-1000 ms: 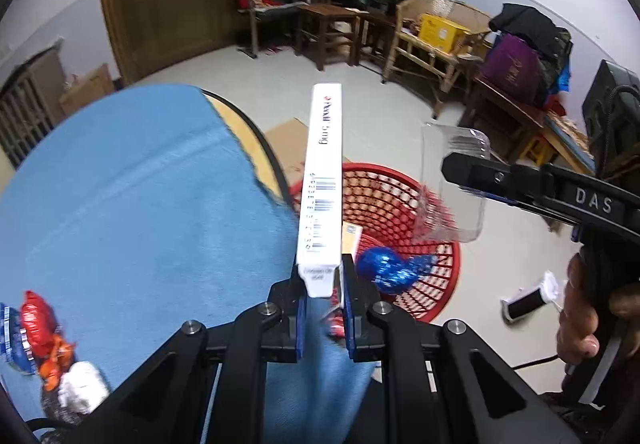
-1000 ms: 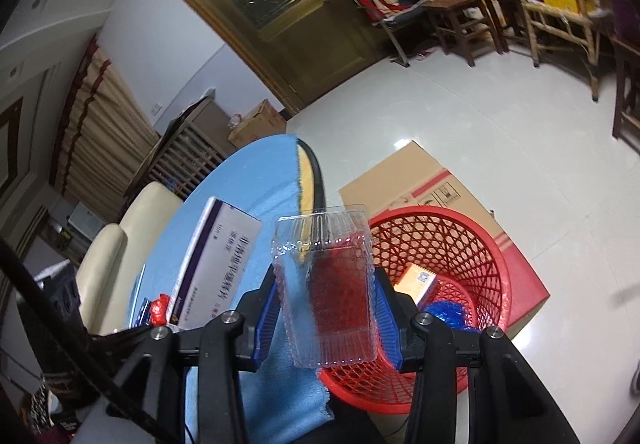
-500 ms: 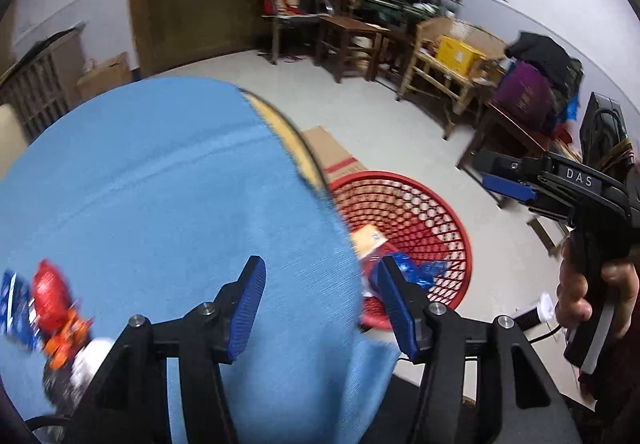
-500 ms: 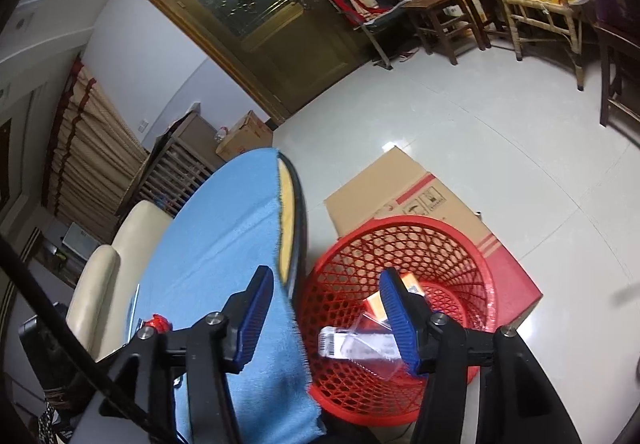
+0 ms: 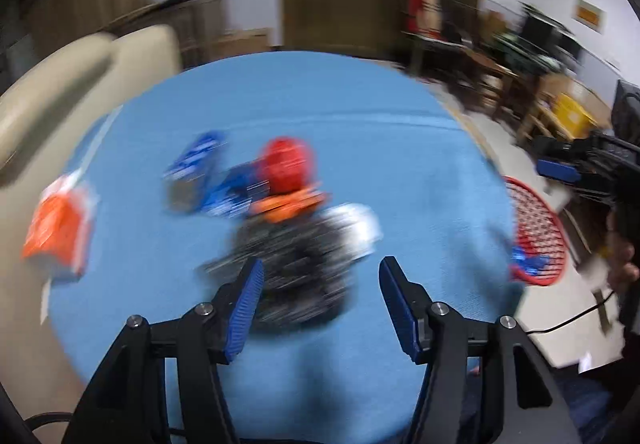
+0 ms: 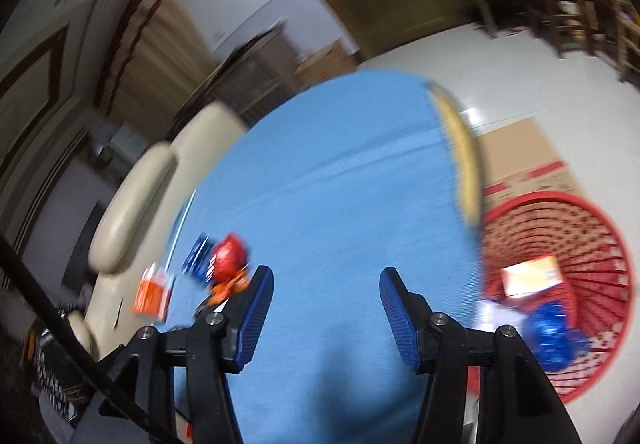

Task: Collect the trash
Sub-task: 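Grasp the white crumpled tissue with the right tool while the left tool grasps the black plastic bag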

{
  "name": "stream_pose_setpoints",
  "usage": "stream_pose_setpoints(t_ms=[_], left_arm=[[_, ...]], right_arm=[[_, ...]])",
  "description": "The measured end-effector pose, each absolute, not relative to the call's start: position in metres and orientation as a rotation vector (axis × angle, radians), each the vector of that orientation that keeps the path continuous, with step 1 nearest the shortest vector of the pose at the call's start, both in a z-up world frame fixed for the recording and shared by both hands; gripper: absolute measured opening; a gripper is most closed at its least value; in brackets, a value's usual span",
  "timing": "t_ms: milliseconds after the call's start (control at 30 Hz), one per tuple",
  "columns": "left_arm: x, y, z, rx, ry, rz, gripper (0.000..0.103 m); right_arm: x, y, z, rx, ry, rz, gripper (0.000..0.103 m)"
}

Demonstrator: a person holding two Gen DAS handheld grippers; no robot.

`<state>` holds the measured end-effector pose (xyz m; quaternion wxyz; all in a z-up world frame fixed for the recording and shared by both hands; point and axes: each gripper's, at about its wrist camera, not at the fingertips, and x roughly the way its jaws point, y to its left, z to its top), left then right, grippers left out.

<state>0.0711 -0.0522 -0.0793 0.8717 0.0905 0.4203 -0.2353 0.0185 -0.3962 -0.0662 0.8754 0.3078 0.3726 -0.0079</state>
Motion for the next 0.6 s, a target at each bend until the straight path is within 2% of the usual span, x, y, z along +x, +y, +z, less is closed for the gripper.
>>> stream_pose_setpoints(t_ms=[200, 400, 467, 600], left_arm=[[0.074, 0.025, -0.097, 0.081, 0.929, -0.368, 0.062], [0.07, 0.038, -0.104, 0.033, 0.939, -0.402, 0.063], [0.068, 0.041, -0.105, 0.013, 0.943, -0.429, 0.068], [0.074, 0.04, -0.102, -0.027, 0.951, -0.477, 0.069]], right_arm=[[0.064, -0.327, -0.085, 0.583, 0.914, 0.119, 0.059], [0.106, -0.281, -0.117, 0.543, 1.032, 0.157, 0.059], [0.119, -0.271, -0.128, 0.521, 1.059, 0.156, 0.059], [0.143, -0.253, -0.147, 0.469, 1.129, 0.159, 0.059]])
